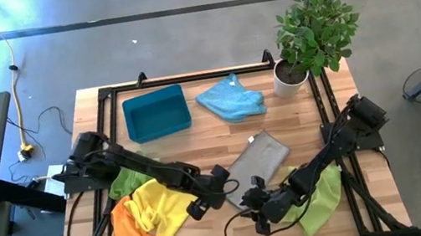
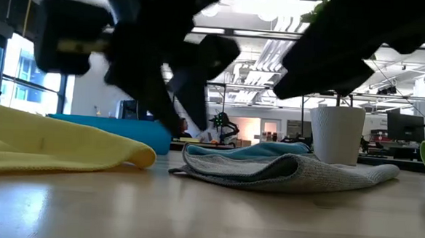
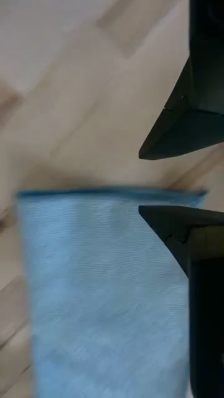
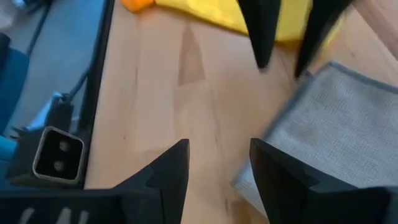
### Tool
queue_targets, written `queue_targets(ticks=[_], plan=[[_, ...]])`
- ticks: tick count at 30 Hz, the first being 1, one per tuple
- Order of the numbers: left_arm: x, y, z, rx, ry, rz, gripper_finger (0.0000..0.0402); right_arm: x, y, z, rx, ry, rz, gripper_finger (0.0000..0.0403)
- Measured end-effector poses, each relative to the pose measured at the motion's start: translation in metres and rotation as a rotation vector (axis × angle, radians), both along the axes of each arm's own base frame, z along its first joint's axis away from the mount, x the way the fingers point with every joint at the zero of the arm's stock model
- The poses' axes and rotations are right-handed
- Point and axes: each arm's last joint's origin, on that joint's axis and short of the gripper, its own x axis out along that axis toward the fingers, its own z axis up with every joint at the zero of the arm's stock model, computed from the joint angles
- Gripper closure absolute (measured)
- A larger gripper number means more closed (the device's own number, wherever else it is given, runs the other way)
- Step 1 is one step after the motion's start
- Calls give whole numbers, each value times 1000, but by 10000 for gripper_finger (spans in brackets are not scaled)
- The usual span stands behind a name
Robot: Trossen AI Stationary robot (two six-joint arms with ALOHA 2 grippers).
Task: Fold microfiber towels
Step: Fold the gray microfiber cloth
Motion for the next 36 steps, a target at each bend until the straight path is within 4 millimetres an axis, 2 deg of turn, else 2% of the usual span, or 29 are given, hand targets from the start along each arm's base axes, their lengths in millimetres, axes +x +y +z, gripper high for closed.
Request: queue_targets(ticks=[7, 19, 32, 36], plan=[[12, 5, -14, 45, -50, 15, 283, 3, -1, -6, -47, 18, 32, 240], [11, 23, -33, 52, 62, 72, 283, 9, -1, -18, -71, 52, 50, 240], [9, 26, -34, -35, 107, 143, 283, 6, -3, -21, -106, 95, 44, 240], [8, 22, -35, -131, 140, 194, 283, 5, -4, -22, -108, 108, 50, 240]])
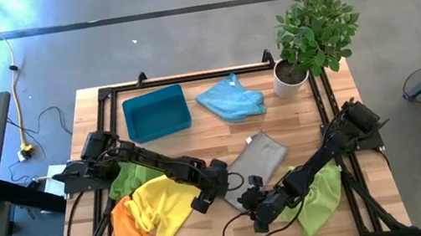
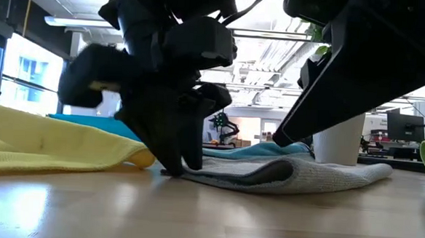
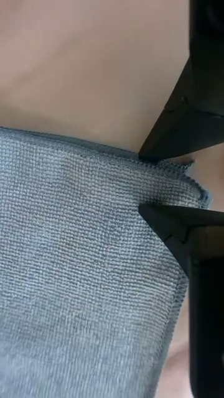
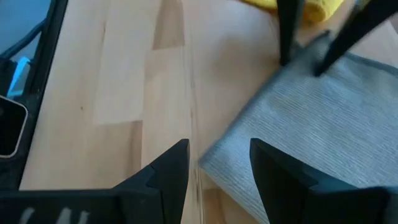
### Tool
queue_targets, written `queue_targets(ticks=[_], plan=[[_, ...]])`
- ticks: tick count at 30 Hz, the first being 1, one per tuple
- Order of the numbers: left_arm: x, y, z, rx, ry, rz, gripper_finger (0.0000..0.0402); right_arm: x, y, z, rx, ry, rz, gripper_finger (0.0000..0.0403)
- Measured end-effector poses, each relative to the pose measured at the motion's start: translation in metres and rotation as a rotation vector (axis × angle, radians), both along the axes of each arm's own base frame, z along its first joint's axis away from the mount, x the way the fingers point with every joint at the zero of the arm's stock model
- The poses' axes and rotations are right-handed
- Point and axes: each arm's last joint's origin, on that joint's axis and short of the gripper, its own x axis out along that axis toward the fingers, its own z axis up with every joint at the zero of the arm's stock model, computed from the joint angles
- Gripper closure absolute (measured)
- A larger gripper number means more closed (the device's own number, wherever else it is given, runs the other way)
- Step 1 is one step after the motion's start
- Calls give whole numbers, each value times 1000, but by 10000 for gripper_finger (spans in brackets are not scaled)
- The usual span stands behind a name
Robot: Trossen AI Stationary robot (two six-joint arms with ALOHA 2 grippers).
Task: Fold microfiber towels
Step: Fold the gray microfiber cloth
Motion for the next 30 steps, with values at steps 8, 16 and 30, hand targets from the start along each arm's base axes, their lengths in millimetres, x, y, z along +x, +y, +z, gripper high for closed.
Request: queue_targets(ticks=[8, 16, 30], plan=[[-3, -20, 0, -150, 49, 223, 283, -2, 5, 1, 71, 8, 10, 240], [-3, -46, 1, -239, 17, 367, 283, -8, 18, 3, 105, -5, 52, 240], [6, -52, -6, -314, -34, 451, 283, -11, 28, -20, 78, 35, 79, 240]])
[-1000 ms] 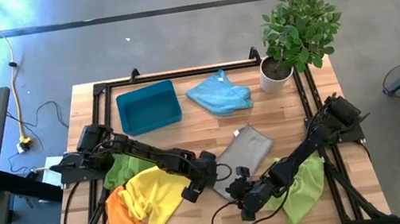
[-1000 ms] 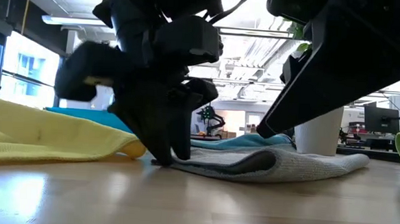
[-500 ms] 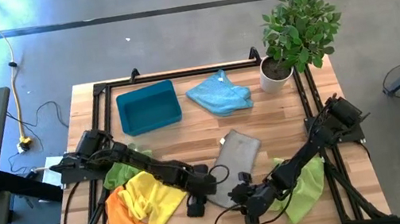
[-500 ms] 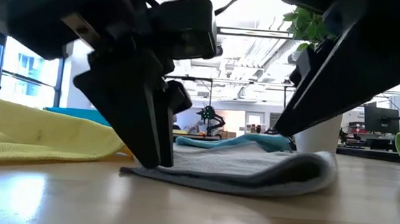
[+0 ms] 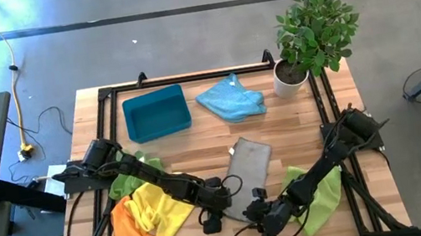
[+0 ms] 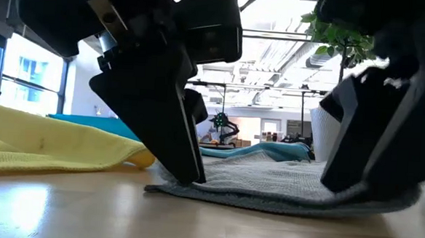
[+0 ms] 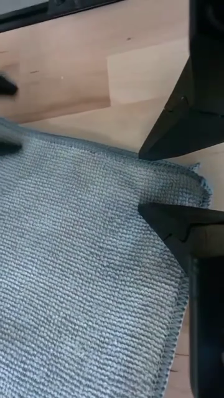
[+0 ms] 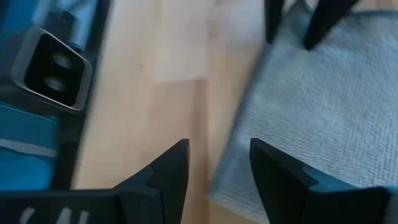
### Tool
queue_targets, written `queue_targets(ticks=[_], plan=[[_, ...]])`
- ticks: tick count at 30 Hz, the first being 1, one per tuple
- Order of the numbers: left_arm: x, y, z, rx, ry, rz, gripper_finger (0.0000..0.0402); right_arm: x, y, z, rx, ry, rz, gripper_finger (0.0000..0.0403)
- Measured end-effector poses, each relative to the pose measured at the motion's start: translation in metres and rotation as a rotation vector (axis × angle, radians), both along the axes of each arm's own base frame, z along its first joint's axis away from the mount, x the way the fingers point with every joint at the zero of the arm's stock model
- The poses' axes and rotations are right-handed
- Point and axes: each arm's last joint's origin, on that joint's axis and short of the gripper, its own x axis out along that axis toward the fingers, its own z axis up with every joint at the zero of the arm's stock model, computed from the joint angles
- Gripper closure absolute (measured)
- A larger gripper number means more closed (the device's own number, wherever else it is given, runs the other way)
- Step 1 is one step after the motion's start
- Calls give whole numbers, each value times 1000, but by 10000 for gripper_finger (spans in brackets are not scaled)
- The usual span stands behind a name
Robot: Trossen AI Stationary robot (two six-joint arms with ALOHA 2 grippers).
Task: Fold microfiber towels
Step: Fold the gray microfiber cloth
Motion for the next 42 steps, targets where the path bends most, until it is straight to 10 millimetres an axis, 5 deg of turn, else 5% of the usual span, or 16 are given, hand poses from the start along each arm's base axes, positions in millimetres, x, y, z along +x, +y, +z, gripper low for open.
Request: queue_targets(ticks=[9, 18, 30, 42], plan=[[1, -2, 0, -17, -14, -35, 283, -4, -5, -9, -128, 45, 7, 241], [-5, -18, 0, 197, -99, -352, 283, -5, -6, -11, -167, 57, 37, 275], [-2, -17, -15, 232, -73, -307, 276, -5, -7, -11, -164, 63, 28, 335], [-3, -19, -14, 187, -54, -202, 395, -5, -6, -11, -79, 72, -49, 398]])
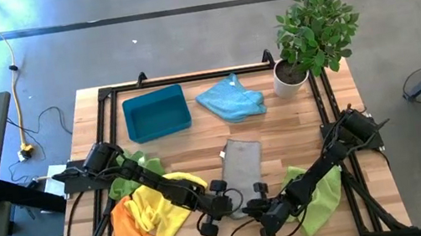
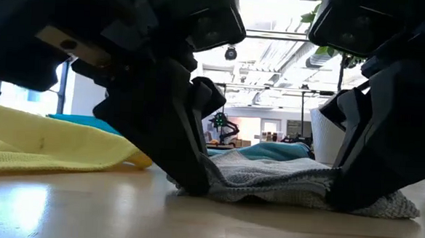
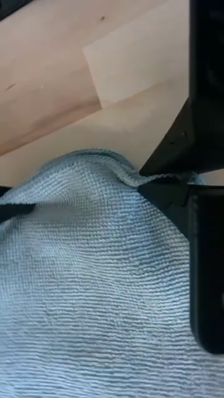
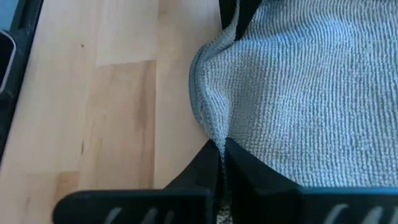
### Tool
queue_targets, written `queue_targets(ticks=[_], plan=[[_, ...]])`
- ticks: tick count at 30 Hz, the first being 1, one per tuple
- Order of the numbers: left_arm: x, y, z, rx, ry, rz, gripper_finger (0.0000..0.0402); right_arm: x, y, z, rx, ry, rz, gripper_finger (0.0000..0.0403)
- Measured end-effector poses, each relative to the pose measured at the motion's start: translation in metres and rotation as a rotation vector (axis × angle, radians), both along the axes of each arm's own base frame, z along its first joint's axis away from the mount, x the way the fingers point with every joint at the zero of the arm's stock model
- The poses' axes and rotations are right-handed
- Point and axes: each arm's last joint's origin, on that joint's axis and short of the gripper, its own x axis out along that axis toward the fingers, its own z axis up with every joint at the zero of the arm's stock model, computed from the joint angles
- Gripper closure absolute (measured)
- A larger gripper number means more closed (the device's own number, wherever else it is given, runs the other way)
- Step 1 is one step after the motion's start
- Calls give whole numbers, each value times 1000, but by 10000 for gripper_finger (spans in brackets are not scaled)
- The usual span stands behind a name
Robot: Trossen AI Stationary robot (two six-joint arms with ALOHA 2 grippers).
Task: Fold microfiber towels
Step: Fold the gray microfiber cloth
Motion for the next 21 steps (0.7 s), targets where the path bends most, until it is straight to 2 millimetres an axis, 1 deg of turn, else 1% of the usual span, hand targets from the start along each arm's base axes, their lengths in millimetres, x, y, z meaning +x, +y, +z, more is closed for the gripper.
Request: queue_targets(ticks=[3, 6, 10, 13, 17, 21], plan=[[-1, -1, 6, -64, 16, 22, 390, 0, 1, 1, 50, 6, -35, 400], [-4, -2, 13, -152, 44, 32, 397, 2, 2, 5, 107, 14, -66, 401], [-7, -3, 34, -277, 49, 48, 397, 11, 7, 16, 163, 14, -24, 402], [-9, -4, 42, -341, 75, 57, 398, 19, 9, 26, 212, 14, 5, 402], [-13, -2, 47, -358, 115, 77, 399, 25, 6, 33, 211, 46, 8, 402], [-15, 6, 45, -342, 157, 114, 399, 29, -1, 37, 174, 92, -17, 402]])
